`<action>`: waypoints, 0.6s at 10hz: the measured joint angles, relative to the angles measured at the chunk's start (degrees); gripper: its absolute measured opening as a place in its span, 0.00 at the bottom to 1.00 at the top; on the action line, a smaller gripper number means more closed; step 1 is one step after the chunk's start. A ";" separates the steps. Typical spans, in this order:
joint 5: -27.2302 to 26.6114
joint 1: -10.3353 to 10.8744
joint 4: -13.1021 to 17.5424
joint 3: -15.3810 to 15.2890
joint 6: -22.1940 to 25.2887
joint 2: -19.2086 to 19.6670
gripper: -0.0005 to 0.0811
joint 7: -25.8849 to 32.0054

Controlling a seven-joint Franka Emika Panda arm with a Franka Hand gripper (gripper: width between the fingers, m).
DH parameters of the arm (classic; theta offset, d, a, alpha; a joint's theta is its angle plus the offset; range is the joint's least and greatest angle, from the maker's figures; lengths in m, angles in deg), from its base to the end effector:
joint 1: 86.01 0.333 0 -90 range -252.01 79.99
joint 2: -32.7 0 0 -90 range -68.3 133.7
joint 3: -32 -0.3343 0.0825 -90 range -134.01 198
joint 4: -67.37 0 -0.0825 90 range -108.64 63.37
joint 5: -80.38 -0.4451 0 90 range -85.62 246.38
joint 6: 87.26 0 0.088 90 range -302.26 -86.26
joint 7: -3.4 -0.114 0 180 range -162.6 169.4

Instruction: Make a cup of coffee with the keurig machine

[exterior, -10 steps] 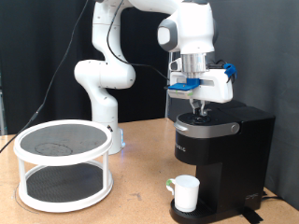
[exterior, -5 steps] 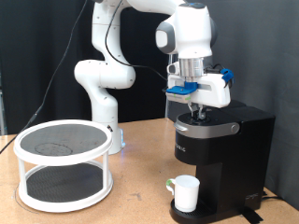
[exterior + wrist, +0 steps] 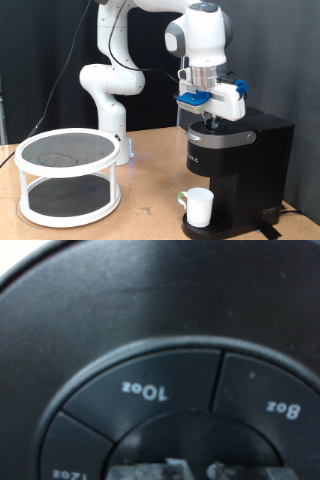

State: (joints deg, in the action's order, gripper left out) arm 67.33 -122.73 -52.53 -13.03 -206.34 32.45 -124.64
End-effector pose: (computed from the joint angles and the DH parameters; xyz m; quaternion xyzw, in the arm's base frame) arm 0.5882 0.0991 0.4048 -0.4506 0.8874 0.0925 0.0311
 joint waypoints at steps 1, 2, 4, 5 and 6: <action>0.04 -0.07 1.39 0.16 1.66 1.47 0.01 -0.11; 0.23 -0.09 2.44 0.26 2.72 2.60 0.01 -0.13; 0.80 -0.08 3.69 0.28 4.27 3.81 0.01 -0.15; 0.87 -0.07 3.85 0.26 4.45 3.96 0.01 -0.06; 0.89 -0.07 3.88 0.21 4.59 3.96 0.01 0.52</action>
State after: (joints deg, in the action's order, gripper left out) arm 68.21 -122.80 -48.65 -12.82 -201.74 36.41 -124.12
